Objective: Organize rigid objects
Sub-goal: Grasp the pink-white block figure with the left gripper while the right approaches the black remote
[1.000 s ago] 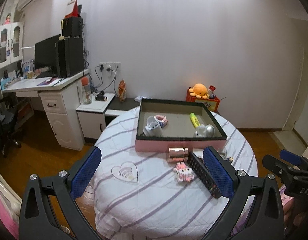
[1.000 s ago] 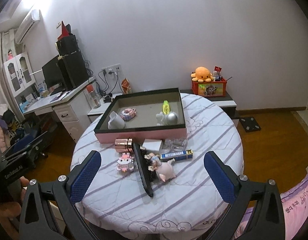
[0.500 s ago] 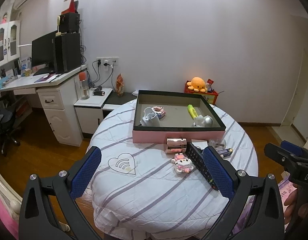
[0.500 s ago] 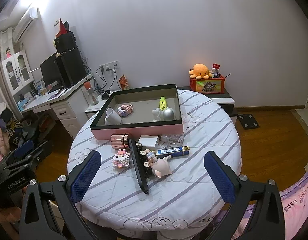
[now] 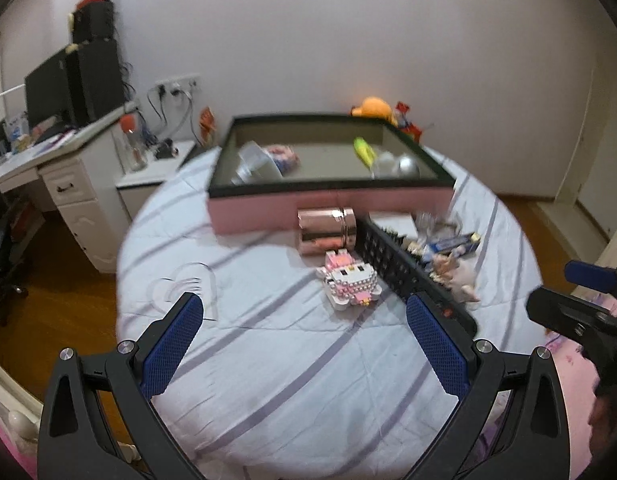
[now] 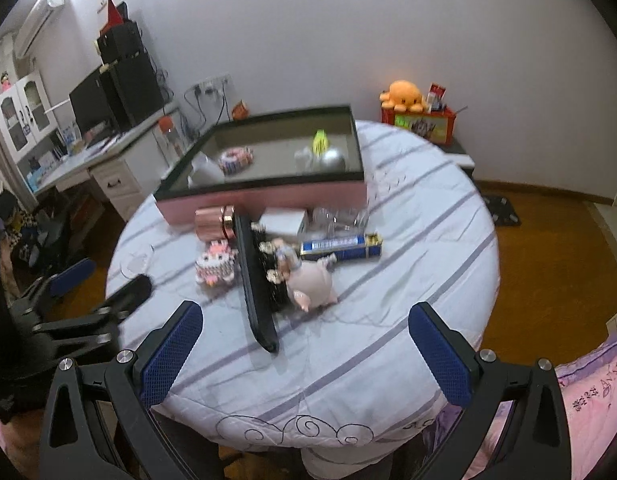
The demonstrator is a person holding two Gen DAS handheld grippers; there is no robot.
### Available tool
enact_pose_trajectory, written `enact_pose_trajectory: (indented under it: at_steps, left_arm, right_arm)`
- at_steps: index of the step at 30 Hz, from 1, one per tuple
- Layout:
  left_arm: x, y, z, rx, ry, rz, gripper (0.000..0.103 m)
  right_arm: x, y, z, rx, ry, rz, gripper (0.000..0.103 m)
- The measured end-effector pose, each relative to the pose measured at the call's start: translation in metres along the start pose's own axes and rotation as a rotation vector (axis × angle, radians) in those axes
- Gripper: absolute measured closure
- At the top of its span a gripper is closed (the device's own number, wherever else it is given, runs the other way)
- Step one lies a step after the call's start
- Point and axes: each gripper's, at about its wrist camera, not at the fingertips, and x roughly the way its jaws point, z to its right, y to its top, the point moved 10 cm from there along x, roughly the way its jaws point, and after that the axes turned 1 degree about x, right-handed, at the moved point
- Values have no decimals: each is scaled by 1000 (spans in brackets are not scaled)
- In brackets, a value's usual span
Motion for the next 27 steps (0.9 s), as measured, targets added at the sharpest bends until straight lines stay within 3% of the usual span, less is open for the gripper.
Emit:
enact_pose_trajectory:
  at_steps: [12,15,19,22,27]
  left_arm:
    - [81,-10,22,1,-61,-126,1]
    - [91,-11,19,-23,-58,-150,14]
    - [91,-5,12,-31,-43,-132,43]
    - [91,-4,6,-47,-75,-131,43]
    - [89,-4,-4,-45,-86,-124,43]
  right_arm:
    - [30,-14,8,4,2,-75,0]
    - [35,-14,7,-2,5,-86,0]
    - [43,-16,-7,-37,22,-100,1]
    - [48,-17,-19,-56,51,-106,3]
    - [57,-19,-35,-71,95,-128,26]
